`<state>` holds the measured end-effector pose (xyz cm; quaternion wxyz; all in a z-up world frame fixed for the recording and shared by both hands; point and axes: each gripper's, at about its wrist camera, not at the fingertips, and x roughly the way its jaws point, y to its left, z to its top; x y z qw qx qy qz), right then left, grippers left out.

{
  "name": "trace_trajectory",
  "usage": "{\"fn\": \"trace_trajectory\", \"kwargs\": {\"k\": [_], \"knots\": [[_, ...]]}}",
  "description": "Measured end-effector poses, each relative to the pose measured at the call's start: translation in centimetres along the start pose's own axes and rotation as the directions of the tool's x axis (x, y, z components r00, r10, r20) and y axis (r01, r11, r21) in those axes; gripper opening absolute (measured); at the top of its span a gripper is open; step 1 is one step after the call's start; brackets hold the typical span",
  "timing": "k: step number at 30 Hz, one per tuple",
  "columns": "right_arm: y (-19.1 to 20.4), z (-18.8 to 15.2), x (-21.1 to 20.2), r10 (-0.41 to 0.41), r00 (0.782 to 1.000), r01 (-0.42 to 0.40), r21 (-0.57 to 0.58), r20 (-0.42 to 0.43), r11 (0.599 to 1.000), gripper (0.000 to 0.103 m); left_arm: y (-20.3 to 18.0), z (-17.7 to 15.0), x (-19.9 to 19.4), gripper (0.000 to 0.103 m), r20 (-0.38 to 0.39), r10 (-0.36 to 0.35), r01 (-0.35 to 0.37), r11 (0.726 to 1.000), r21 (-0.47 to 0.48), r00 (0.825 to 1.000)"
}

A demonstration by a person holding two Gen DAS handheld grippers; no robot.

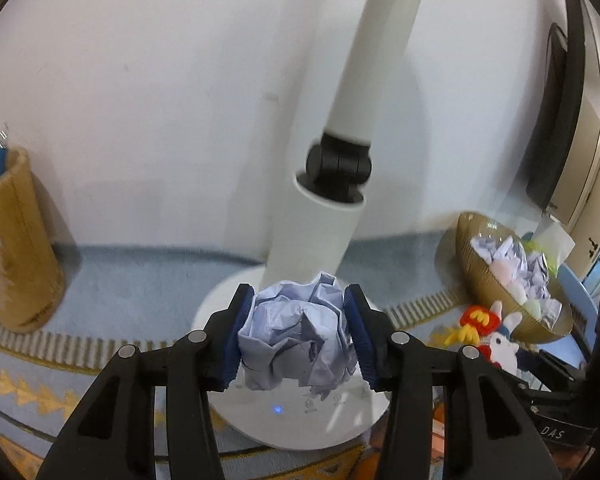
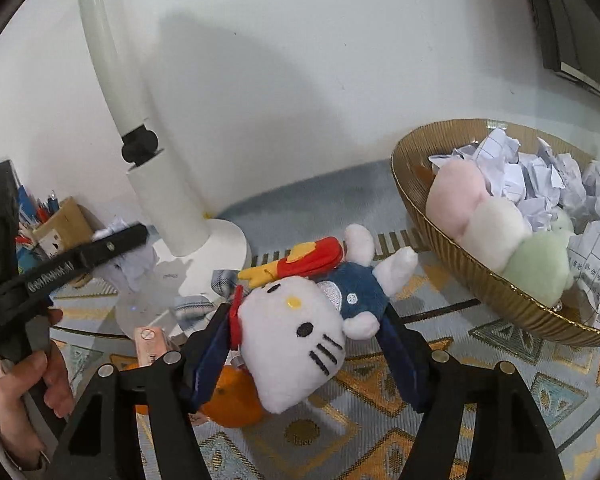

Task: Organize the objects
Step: 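Close left tool on the paper ball while right tool grasps Hello Kitty plush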

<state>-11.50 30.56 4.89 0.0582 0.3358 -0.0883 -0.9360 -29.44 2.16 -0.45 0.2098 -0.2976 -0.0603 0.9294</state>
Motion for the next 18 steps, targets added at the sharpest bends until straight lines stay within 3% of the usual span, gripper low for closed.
{"fn": "trace_trajectory", "kwargs": {"k": [3,7,18], "knots": [[-1.0,-0.1,-0.9,0.000,1.000,0.000,0.007,0.002,1.000,0.070,0.3,0.1,-0.6,0.044,0.016,0.008,-0.008,1.000,0.006,1.000],[-1.3,0.9,1.5,0.003,1.000,-0.003,0.007,-0.004,1.000,0.070,-0.4,0.1,0.2,0.044,0.011,0.029,-0.029,1.000,0.010,1.000],[1.2,0.4,3.8,-0.024,1.000,0.024,-0.031,-0.014,0.999,0.070,0.2,-1.3,-1.1,0.044,0.033,0.096,-0.097,0.995,0.033,0.995]]}}
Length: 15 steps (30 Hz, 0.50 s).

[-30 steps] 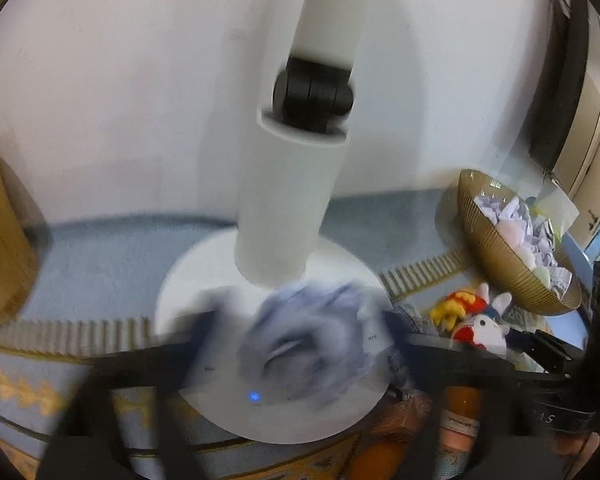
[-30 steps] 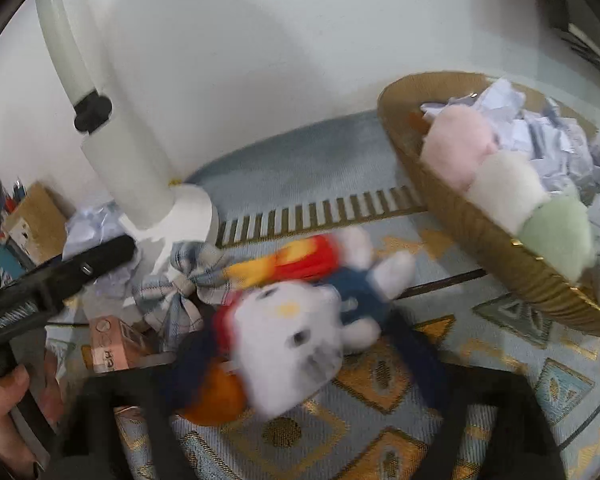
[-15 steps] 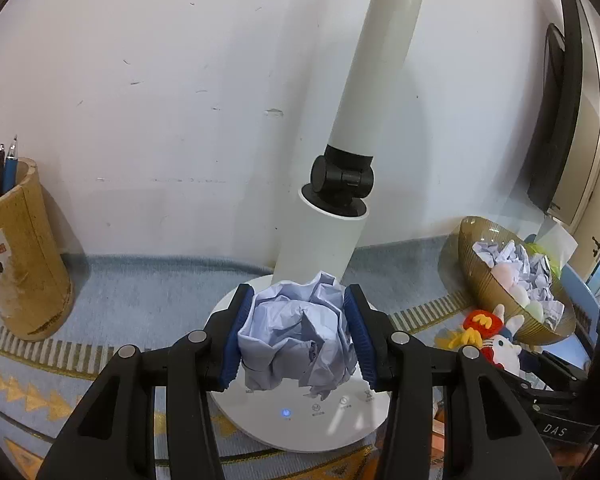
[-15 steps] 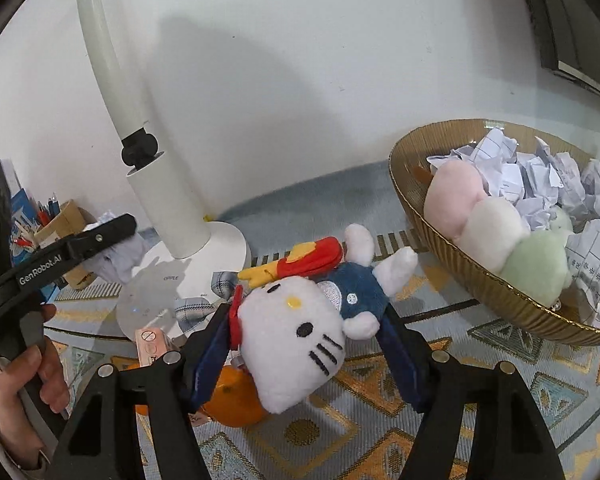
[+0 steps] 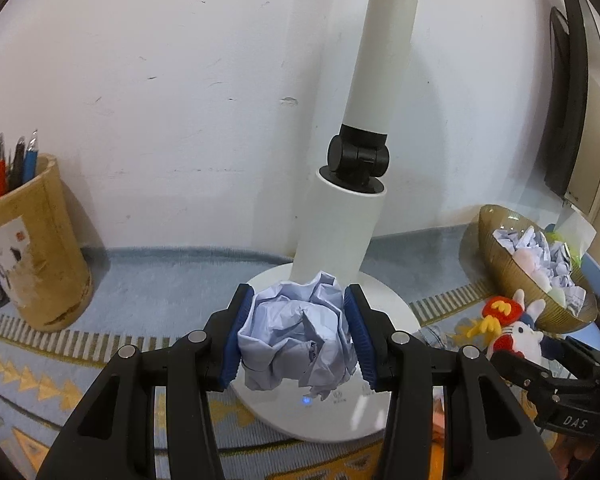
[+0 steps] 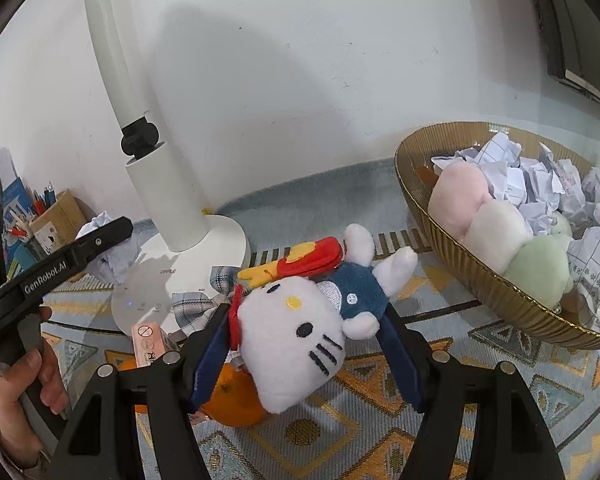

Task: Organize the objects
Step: 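Carry paper ball and Hello Kitty to the gold bowl and open both tools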

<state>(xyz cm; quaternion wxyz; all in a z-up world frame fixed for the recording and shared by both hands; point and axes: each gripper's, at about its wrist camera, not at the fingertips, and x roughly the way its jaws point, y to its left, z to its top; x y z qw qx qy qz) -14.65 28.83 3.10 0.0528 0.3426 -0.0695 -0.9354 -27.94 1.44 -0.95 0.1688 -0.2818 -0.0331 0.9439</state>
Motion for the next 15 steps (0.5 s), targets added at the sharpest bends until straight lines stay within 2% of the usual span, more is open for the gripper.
{"fn": "trace_trajectory", "kwargs": {"k": [4,6,8,11,15], "knots": [[0.9,0.0,-0.2,0.020,1.000,-0.019,-0.032,0.018,0.999,0.070,-0.3,-0.2,-1.2,0.044,0.013,0.027,-0.027,1.000,0.005,1.000],[1.7,0.0,-0.3,0.017,0.999,-0.015,-0.052,0.039,0.999,0.070,-0.8,0.0,-2.1,0.044,0.010,0.014,-0.014,1.000,-0.022,1.000],[2.1,-0.1,-0.8,0.036,0.997,-0.031,-0.065,0.073,0.997,0.070,-1.9,0.6,-2.8,0.044,0.004,-0.017,0.017,0.999,-0.045,1.000],[1.3,0.5,-1.9,0.068,0.992,-0.063,-0.045,0.104,0.997,0.070,-4.9,2.7,-3.2,0.044,-0.009,-0.054,0.054,0.998,-0.027,0.998],[-2.0,5.0,-5.5,0.020,0.983,-0.023,0.014,0.180,1.000,0.070,-10.5,5.9,-2.1,0.044,-0.019,-0.149,0.149,0.989,0.017,0.989]]}}
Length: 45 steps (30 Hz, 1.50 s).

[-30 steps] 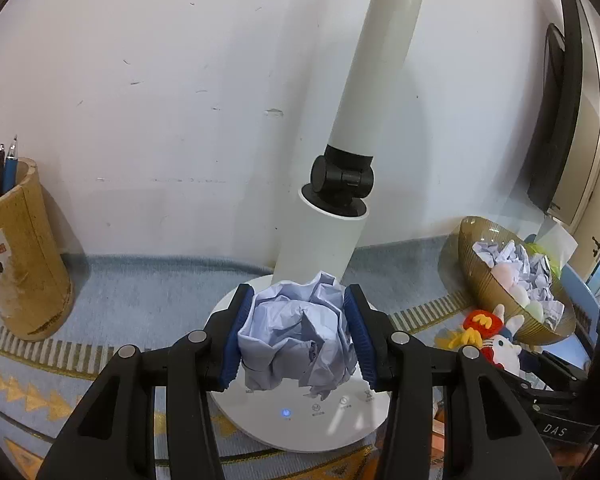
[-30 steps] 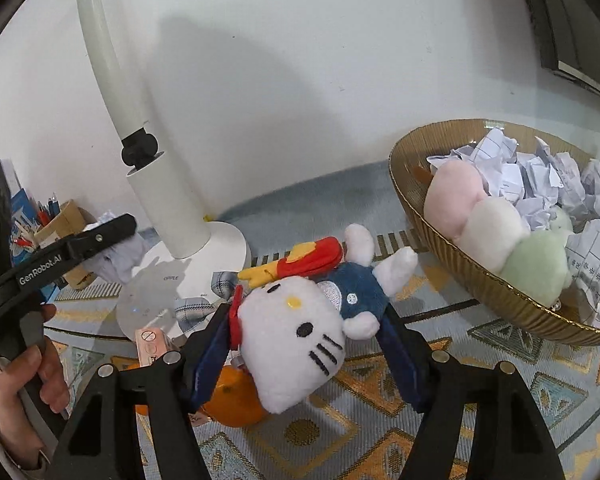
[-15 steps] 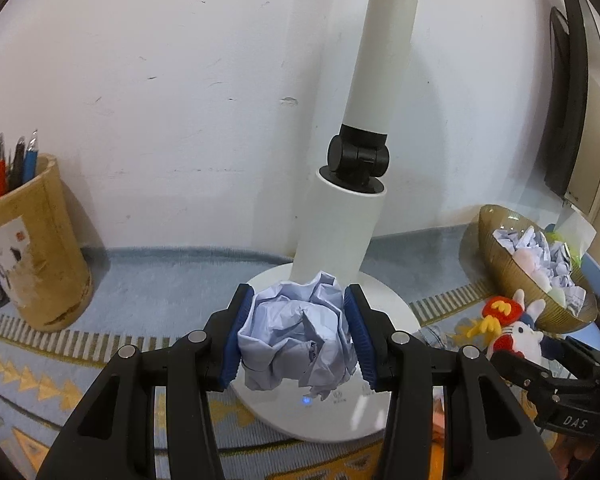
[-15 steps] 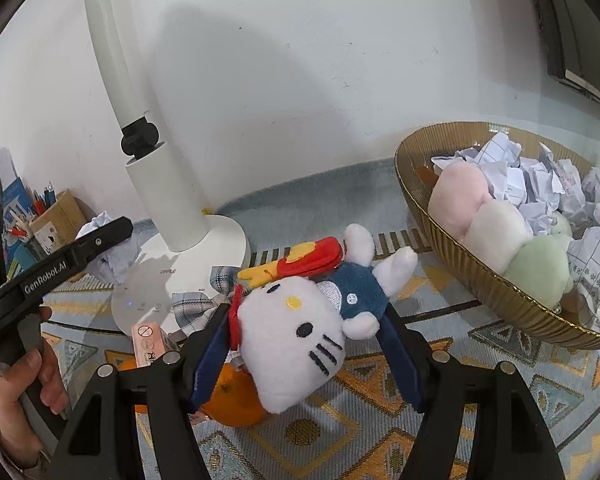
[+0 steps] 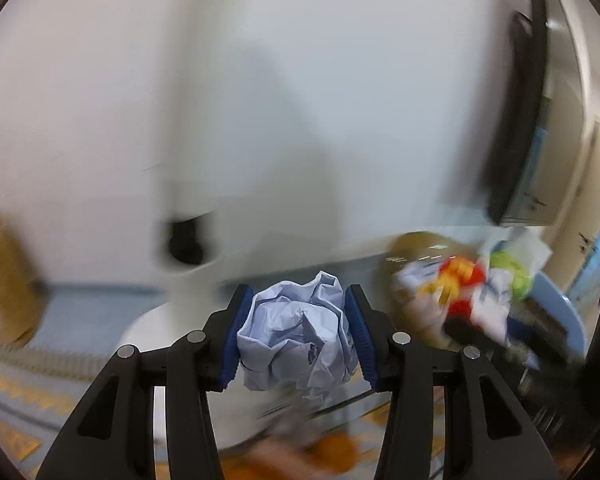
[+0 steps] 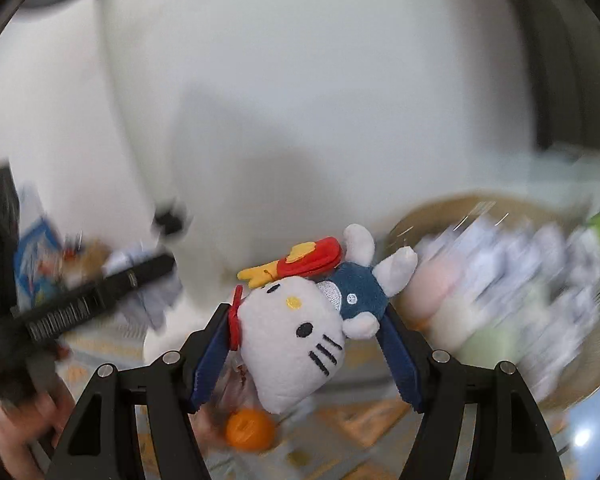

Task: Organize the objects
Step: 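Carry paper ball and Hello Kitty to the gold bowl and open both tools, then grasp a tangerine with left tool while right tool grasps another tangerine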

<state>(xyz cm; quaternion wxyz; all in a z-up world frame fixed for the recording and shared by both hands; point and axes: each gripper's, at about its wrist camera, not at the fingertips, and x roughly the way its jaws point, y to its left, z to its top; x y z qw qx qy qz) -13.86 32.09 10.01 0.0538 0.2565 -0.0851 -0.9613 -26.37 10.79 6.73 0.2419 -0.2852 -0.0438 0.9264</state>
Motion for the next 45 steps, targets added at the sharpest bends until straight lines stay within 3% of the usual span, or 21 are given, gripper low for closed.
{"fn": "trace_trajectory", "kwargs": {"k": [5,9,10,11,12,13,15,20,24,27,32,35,39,45], "knots": [[-7.8,5.9,-2.4,-0.128,0.991,0.126,0.060,0.025,0.990,0.071,-7.4,1.9,3.8,0.045,-0.069,-0.138,0.141,0.989,0.050,0.988],[-12.8,7.6,-3.0,-0.226,0.974,0.224,0.116,0.009,0.968,0.075,-11.9,1.4,6.6,0.050,-0.137,-0.182,0.193,0.978,0.072,0.974],[-13.8,7.6,-2.7,-0.235,0.972,0.234,0.122,-0.010,0.964,0.079,-12.9,1.0,7.5,0.055,-0.174,-0.169,0.188,0.977,0.099,0.970],[-15.2,7.7,-2.8,-0.237,0.970,0.241,0.116,-0.046,0.964,0.091,-13.9,0.6,8.5,0.092,-0.224,-0.160,0.190,0.974,0.120,0.961],[-15.7,7.6,-2.2,-0.248,0.965,0.256,0.107,-0.084,0.961,0.103,-14.5,0.0,9.2,0.103,-0.266,-0.162,0.201,0.971,0.127,0.950],[-16.2,7.4,-1.4,-0.258,0.957,0.272,0.095,-0.134,0.958,0.103,-15.1,-0.5,9.3,0.103,-0.277,-0.172,0.218,0.965,0.145,0.945],[-16.8,6.9,0.0,-0.255,0.939,0.277,0.066,-0.232,0.959,0.103,-14.8,-1.1,8.5,0.102,-0.259,-0.140,0.187,0.968,0.166,0.956],[-17.5,6.5,-1.6,-0.254,0.947,0.279,0.113,-0.194,0.954,0.103,-12.9,-0.5,7.7,0.102,-0.251,-0.121,0.152,0.982,0.110,0.960],[-15.5,6.3,-2.3,-0.251,0.952,0.272,0.106,-0.174,0.957,0.103,-10.2,0.8,5.7,0.102,-0.213,-0.064,0.087,0.991,0.100,0.975],[-13.0,6.8,-3.6,-0.202,0.970,0.216,0.100,-0.133,0.971,0.103,-6.2,1.7,2.9,0.102,-0.183,0.007,0.012,0.995,0.104,0.983],[-6.3,6.0,-5.0,-0.117,0.988,0.116,-0.016,-0.098,0.993,0.103,0.5,0.7,-2.3,0.102,-0.147,0.172,-0.157,0.981,0.111,0.974],[-2.1,3.5,-4.6,-0.104,0.987,0.090,-0.115,-0.121,0.989,0.103,3.9,-2.0,-4.5,0.102,-0.163,0.205,-0.194,0.978,0.082,0.965],[3.4,-2.3,-3.1,-0.106,0.977,0.050,-0.289,-0.183,0.956,0.103,6.4,-6.4,-5.1,0.102,-0.225,0.215,-0.206,0.977,0.061,0.950],[5.6,-9.8,0.7,-0.162,0.940,0.029,-0.404,-0.299,0.914,0.103,6.9,-10.6,-2.9,0.102,-0.318,0.211,-0.199,0.977,0.070,0.924]]}}
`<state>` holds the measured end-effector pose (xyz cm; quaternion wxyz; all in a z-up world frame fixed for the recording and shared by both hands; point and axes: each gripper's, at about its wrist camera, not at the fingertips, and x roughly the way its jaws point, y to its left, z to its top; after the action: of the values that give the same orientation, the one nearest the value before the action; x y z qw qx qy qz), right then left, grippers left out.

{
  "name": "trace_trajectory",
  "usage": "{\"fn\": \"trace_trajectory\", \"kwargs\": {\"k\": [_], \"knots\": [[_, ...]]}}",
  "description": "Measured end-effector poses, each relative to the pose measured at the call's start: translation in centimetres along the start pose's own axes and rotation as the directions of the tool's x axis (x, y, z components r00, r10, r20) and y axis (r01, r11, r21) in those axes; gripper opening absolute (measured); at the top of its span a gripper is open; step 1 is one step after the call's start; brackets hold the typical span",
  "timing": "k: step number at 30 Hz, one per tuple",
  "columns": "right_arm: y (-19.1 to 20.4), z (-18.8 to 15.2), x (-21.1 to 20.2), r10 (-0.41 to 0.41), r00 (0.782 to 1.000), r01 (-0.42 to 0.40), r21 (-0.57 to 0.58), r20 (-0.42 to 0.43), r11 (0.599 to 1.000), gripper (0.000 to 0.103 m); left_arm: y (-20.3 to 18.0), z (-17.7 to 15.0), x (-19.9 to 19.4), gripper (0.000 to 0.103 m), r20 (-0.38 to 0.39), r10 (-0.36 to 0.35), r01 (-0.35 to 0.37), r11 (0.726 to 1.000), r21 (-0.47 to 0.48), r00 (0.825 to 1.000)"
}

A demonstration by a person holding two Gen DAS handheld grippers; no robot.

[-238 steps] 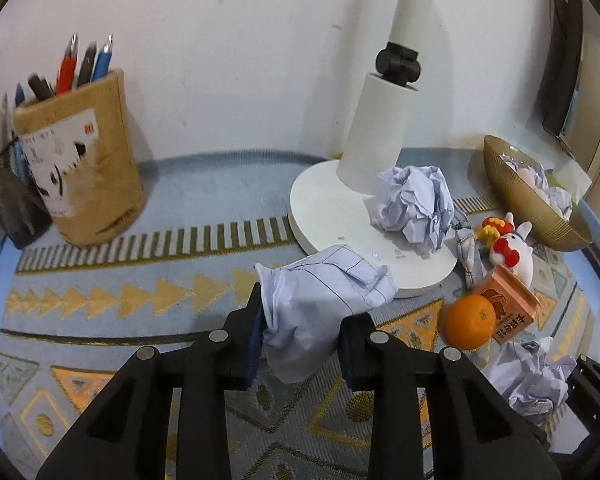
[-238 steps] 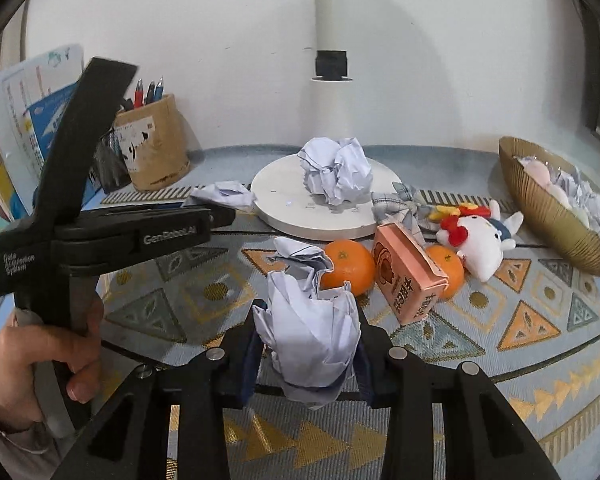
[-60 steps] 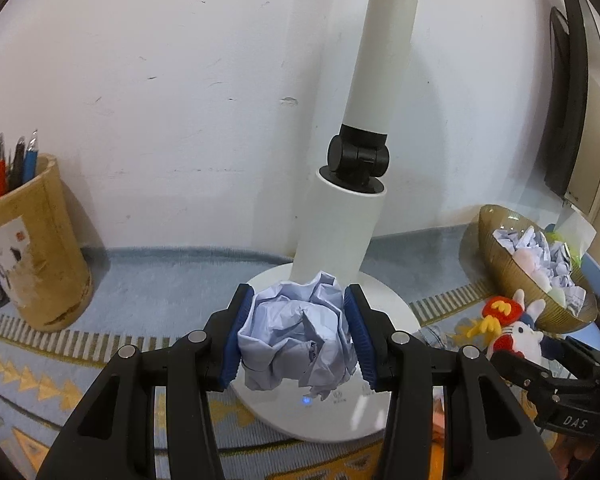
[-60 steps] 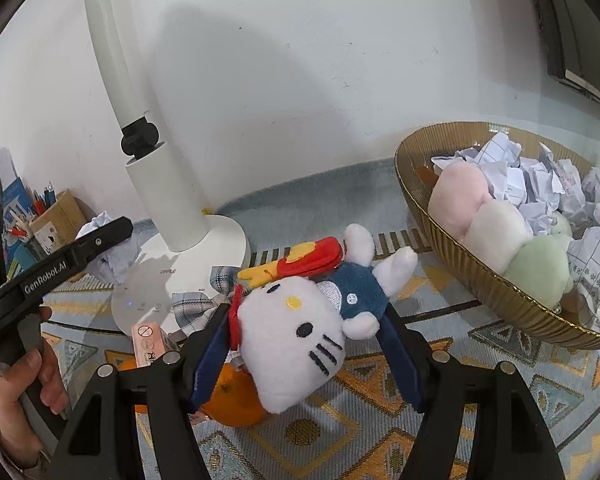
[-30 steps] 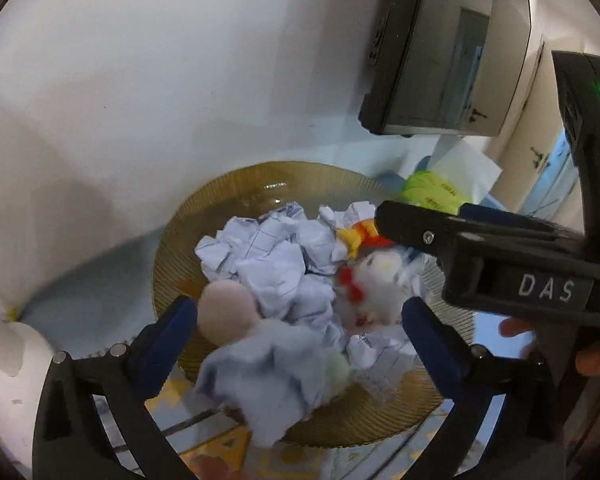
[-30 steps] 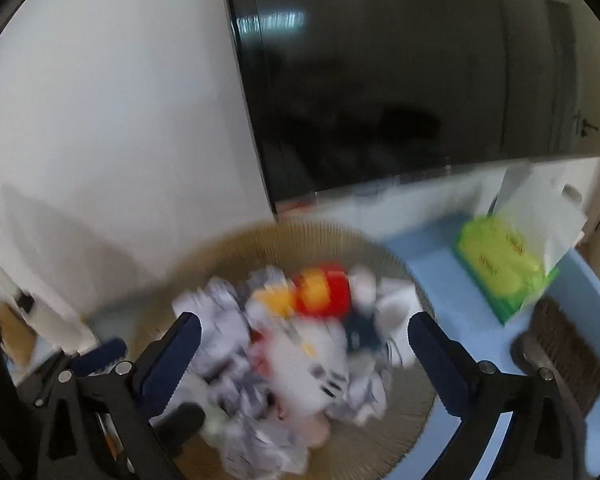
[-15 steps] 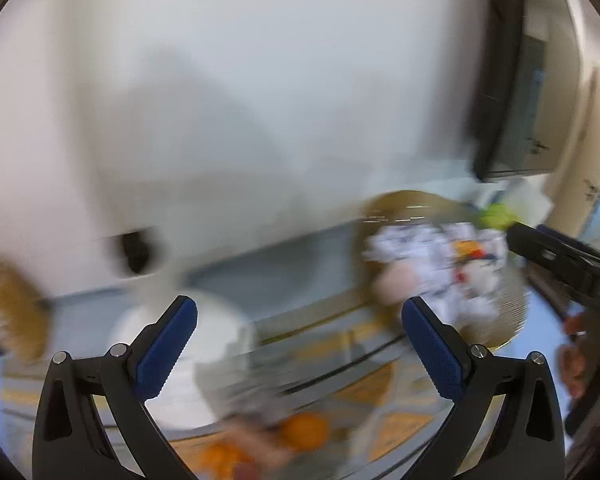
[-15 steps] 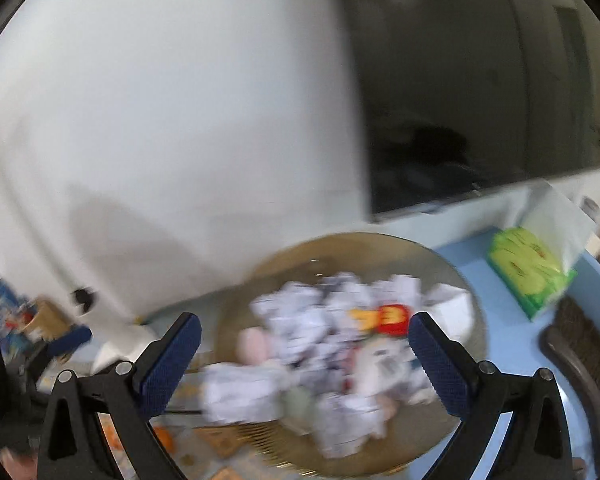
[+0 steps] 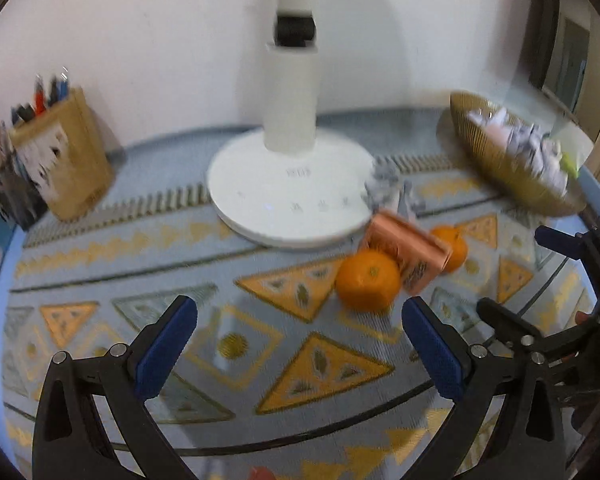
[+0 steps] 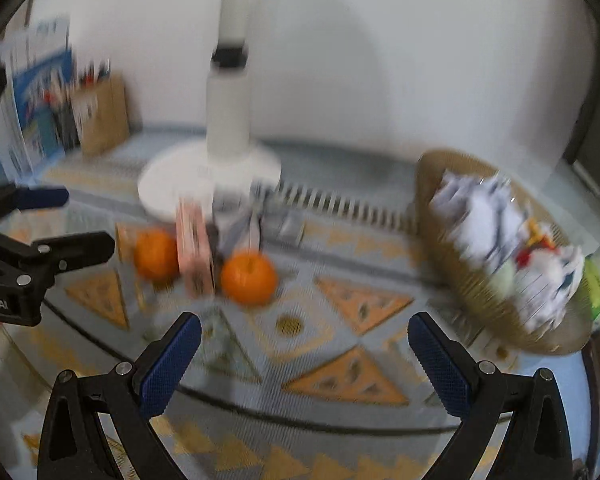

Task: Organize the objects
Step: 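Grasp a tangerine with left tool while right tool grasps another tangerine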

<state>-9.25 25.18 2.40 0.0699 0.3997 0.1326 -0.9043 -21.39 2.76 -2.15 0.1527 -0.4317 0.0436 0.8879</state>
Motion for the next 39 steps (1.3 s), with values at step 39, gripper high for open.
{"fn": "trace_trajectory", "kwargs": {"k": [39], "knots": [[-2.0,2.7,7.3,0.147,0.986,-0.139,0.104,-0.072,0.985,0.103,1.4,1.2,4.2,0.102,-0.042,0.124,-0.128,0.987,-0.093,0.991]]}}
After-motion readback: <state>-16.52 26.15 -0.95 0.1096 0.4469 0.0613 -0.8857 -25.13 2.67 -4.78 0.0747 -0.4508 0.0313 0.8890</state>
